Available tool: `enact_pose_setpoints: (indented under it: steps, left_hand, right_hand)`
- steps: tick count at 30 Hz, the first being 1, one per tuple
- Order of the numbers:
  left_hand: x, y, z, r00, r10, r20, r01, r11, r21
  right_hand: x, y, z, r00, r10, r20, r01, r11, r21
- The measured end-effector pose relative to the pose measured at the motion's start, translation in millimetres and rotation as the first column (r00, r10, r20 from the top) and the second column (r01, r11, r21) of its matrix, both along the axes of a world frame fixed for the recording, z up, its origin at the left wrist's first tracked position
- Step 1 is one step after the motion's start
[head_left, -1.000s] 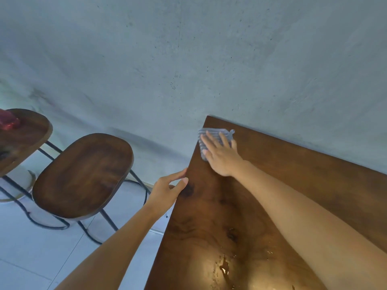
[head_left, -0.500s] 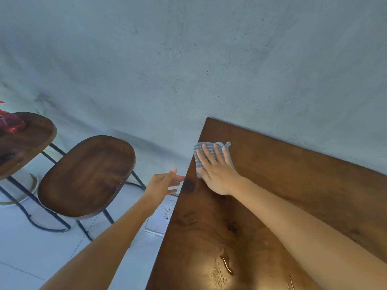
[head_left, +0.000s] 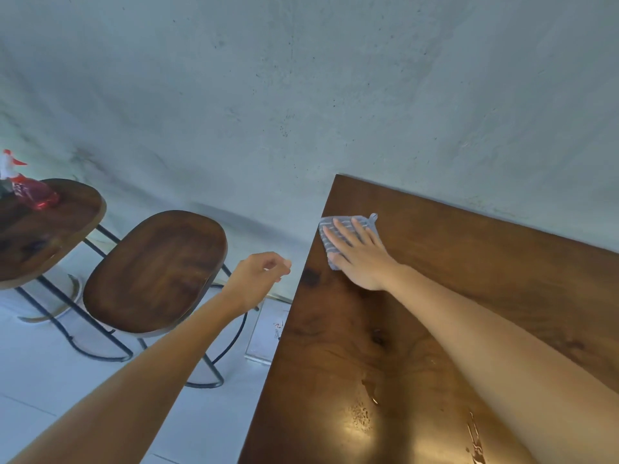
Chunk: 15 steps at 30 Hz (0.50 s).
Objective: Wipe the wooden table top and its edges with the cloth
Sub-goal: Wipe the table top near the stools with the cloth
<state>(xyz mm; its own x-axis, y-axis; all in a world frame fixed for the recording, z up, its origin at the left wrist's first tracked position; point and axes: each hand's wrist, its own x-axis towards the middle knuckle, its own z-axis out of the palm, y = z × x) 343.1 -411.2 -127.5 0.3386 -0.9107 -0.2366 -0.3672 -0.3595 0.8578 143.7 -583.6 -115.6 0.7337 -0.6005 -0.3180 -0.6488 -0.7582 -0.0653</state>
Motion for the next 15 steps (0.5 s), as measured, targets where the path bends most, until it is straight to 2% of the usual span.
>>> enact_pose_setpoints:
  steps: [2,5,15]
  left_hand:
    - [4.0,7.2,2.8,0.993,-0.036,0.109,0.034,0.999,0.02]
    - [9.6,13.9,7.3,0.984,-0.061,0.167,0.055,0.998,0.039]
    - [18.7,19.1,18.3,0.973,-0.077,0.219,0.077,0.997,0.008]
  right_hand:
    - [8.8,-2.7,-0.4,0.999,-0.05,-0.002,0.05,0.998,-0.026]
    - [10.8,19.5,0.2,0.997,-0.069,0.023,0.07,0.997,-0.032]
    - [-35.4,174.2,-3.9,0.986,0.148,0.082,-0.146,0.989,-0.021]
